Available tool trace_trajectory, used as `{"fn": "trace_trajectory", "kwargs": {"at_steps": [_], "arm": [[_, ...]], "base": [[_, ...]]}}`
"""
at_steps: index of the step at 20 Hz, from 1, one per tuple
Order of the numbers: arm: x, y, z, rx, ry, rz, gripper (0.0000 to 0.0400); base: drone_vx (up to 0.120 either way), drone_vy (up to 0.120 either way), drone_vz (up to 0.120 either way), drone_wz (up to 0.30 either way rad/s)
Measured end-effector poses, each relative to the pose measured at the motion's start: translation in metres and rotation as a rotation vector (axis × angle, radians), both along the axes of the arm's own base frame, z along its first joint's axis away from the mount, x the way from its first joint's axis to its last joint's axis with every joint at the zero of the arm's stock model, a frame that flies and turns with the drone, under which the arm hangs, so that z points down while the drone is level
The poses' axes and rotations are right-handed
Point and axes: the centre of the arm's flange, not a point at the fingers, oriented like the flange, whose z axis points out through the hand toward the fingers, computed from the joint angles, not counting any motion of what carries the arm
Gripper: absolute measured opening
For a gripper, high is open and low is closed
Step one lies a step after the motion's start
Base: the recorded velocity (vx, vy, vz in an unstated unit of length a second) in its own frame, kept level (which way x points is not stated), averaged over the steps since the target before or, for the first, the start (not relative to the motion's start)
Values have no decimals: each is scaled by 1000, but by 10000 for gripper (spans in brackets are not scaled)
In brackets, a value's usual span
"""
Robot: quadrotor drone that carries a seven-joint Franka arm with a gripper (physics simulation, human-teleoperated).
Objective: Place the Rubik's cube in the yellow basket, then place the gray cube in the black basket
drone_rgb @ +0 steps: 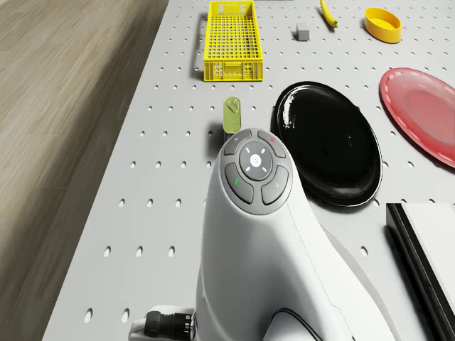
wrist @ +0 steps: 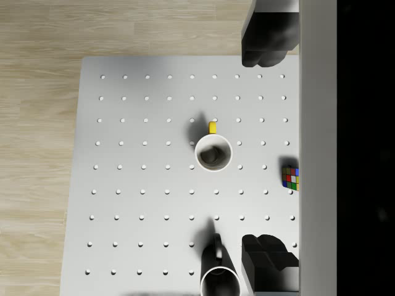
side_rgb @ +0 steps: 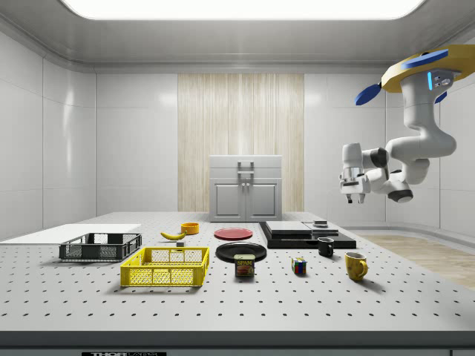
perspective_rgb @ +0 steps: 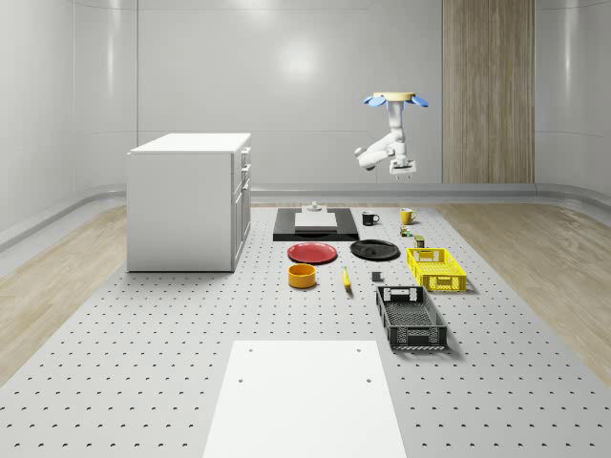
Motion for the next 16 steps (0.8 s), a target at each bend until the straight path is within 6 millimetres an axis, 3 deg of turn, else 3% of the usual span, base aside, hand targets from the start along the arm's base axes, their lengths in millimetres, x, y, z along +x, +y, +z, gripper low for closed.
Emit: {"fn": "trace_trajectory", "kwargs": {"at_steps": [16], "arm": [[0,-7,-1,-75,3,-2,400]], "base": [[120,-12,-120,0]]}}
